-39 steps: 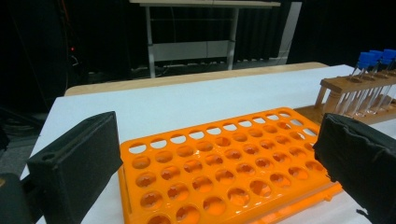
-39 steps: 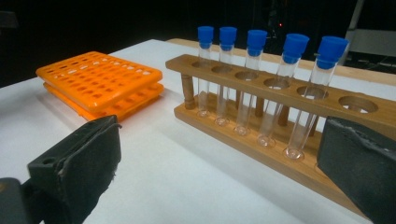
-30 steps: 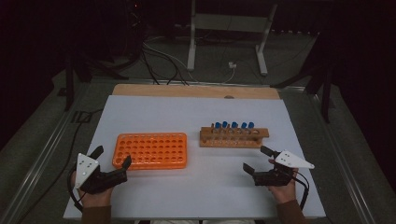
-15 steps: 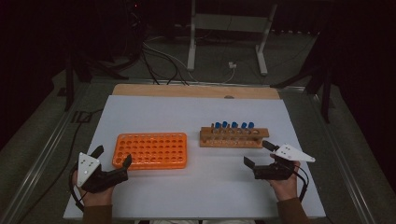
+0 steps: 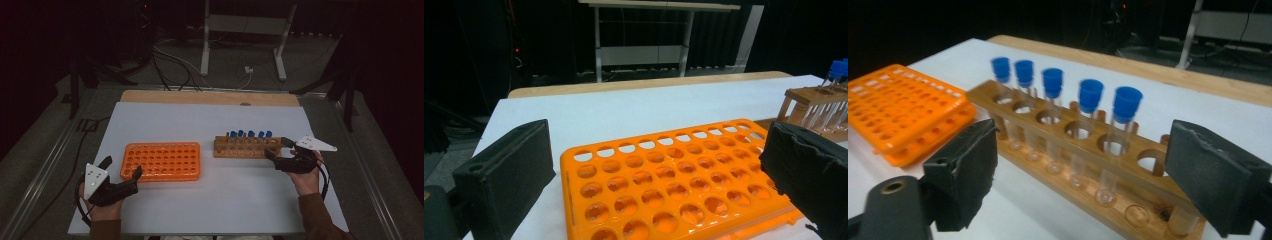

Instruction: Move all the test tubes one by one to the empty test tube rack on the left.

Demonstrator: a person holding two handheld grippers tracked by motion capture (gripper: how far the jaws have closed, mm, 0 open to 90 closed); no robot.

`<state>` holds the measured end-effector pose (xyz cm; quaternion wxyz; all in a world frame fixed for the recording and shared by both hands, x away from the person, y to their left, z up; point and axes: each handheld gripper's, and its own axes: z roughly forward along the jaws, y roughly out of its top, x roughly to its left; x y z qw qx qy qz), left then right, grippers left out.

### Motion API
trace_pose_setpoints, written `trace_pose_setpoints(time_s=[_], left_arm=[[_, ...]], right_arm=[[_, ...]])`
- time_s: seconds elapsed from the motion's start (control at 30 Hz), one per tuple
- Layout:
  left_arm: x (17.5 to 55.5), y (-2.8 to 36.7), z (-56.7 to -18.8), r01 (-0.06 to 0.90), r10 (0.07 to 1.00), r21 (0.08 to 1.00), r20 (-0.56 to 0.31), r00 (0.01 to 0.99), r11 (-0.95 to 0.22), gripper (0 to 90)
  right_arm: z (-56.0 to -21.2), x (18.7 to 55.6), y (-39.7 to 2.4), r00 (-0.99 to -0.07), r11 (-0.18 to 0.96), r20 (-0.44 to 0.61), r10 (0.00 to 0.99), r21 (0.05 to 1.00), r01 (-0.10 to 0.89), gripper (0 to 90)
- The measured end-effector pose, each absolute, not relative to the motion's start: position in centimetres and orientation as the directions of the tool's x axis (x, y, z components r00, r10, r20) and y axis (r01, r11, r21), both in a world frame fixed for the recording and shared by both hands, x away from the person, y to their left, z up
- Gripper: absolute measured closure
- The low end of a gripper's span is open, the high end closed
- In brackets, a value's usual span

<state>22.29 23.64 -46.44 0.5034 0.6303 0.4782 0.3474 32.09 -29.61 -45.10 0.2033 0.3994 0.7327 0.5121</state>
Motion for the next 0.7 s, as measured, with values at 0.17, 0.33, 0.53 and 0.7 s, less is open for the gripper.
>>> trace_pose_setpoints(time_s=[0.17,0.33,0.53,0.7], left_arm=[[22.3,23.5,-46.5,0.257,0.951,0.965,-0.039,0.305,-0.043,1.3],[22.3,23.5,-46.5,0.260,0.951,0.965,-0.038,0.305,-0.045,1.4],[22.4,23.5,-46.6,0.262,0.951,0.964,-0.043,0.306,-0.040,1.4],[22.4,23.5,-46.6,0.265,0.951,0.963,-0.044,0.307,-0.041,1.3]], right_arm=[[-45.5,33.4,-29.8,-0.584,0.173,0.106,0.805,0.899,0.401,22.8],[-45.8,34.4,-29.8,-0.570,0.181,0.097,0.816,0.893,0.412,36.6],[-46.1,35.2,-29.3,-0.552,0.218,0.049,0.832,0.886,0.408,55.6],[-46.2,35.8,-29.0,-0.561,0.220,0.048,0.826,0.889,0.402,63.3]])
